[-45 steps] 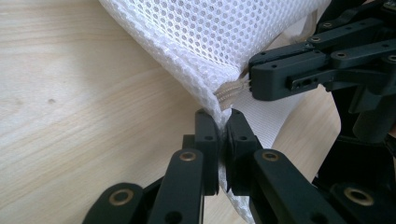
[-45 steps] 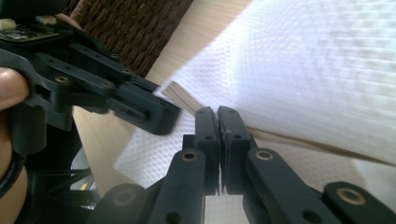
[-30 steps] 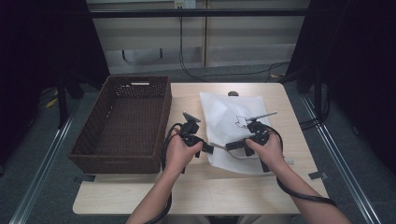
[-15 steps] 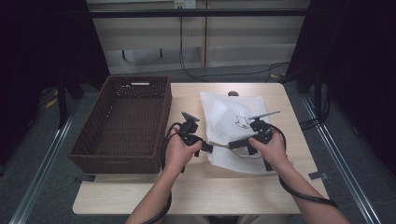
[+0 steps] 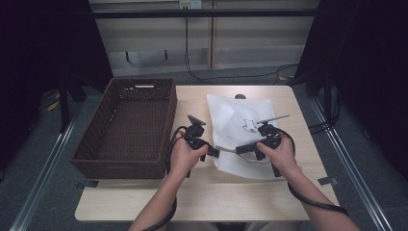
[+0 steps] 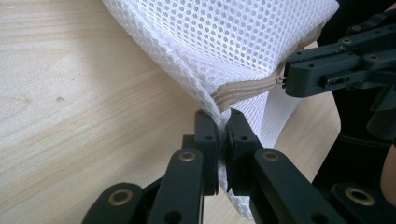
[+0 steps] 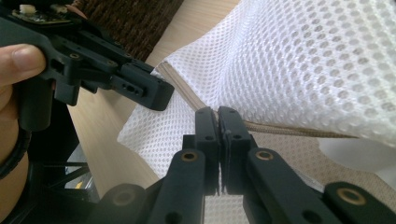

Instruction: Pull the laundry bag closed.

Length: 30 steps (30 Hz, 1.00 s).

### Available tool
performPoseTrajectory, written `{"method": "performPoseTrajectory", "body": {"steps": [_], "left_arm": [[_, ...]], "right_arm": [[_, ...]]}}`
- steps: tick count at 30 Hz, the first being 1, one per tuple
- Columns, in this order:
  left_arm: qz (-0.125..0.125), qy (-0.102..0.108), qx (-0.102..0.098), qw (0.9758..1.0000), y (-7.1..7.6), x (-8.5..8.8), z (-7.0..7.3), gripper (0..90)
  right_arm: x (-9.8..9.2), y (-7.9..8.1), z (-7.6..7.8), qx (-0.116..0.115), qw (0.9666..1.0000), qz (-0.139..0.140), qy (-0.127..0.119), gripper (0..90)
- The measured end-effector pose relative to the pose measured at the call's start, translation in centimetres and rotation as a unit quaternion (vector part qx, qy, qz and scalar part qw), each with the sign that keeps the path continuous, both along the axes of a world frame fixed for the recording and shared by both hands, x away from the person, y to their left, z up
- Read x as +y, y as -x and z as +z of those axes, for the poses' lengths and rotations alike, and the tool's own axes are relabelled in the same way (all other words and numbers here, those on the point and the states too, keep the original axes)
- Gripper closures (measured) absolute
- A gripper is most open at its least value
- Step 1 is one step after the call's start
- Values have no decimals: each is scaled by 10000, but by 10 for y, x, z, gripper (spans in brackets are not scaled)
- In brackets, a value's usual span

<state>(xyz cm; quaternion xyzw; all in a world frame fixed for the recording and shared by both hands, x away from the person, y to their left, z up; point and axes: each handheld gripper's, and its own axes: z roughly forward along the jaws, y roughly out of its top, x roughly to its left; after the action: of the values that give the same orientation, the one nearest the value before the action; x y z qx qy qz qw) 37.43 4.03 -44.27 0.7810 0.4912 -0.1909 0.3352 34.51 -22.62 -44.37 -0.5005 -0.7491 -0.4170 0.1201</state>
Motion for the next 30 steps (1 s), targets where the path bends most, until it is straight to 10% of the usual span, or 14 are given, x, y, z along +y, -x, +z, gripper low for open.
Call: {"method": "performPoseTrajectory", "body": {"steps": [30], "left_arm": [[-128,75,-52,9999,2,2,1,855]], "right_arm": [[-4,5,1,-102,9999,-23,-18,881]]}}
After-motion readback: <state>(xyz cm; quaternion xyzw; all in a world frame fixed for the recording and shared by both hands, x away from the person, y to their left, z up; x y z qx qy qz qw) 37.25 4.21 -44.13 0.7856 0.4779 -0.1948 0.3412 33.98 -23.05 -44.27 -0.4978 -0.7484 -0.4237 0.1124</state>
